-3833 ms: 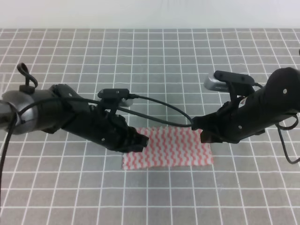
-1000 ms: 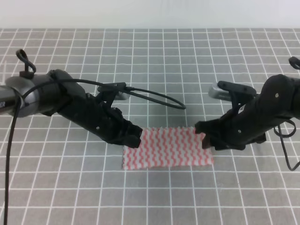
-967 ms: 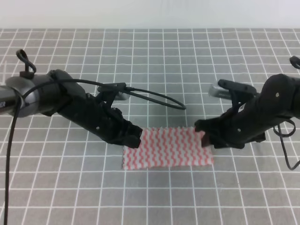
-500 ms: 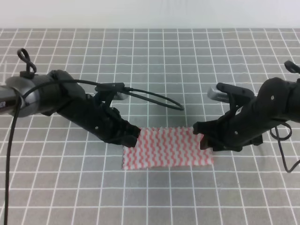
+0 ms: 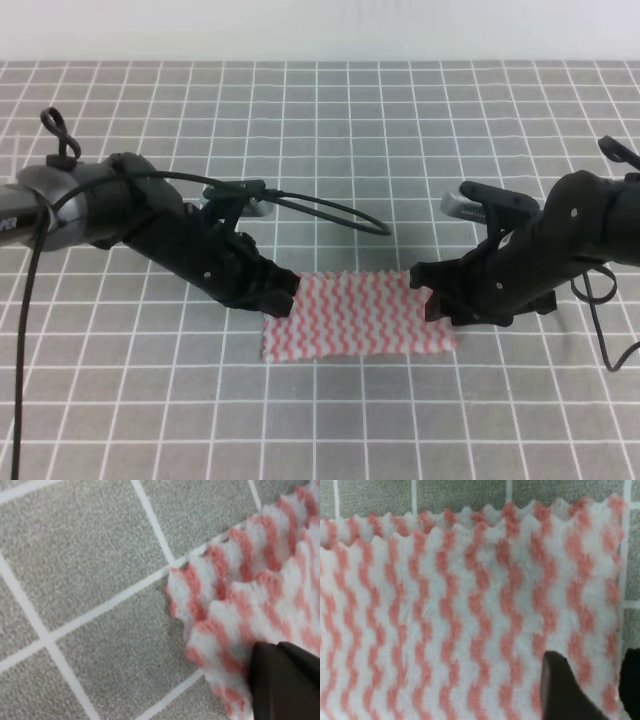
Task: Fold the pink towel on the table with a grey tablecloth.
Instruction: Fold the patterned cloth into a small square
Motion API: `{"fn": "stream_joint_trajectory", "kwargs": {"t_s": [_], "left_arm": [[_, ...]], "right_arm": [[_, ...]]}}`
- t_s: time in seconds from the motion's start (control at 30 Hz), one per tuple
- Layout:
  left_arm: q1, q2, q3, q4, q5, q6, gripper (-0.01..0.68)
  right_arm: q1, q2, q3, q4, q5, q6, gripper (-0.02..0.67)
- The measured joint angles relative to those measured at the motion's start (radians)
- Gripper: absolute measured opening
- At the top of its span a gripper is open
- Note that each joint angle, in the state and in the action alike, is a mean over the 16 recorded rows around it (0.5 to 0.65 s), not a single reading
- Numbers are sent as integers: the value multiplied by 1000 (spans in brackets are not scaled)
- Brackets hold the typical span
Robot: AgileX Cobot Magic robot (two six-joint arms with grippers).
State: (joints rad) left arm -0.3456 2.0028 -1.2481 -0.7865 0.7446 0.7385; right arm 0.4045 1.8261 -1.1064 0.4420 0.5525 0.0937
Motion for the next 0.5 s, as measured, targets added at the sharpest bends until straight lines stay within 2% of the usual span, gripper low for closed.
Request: {"fn": "stream_joint_trajectory", "kwargs": {"t_s": [0.5], "left_arm": [[1, 14, -3, 8, 13, 0, -2]], "right_arm": [[0, 12, 0, 27, -17, -23, 248]]}}
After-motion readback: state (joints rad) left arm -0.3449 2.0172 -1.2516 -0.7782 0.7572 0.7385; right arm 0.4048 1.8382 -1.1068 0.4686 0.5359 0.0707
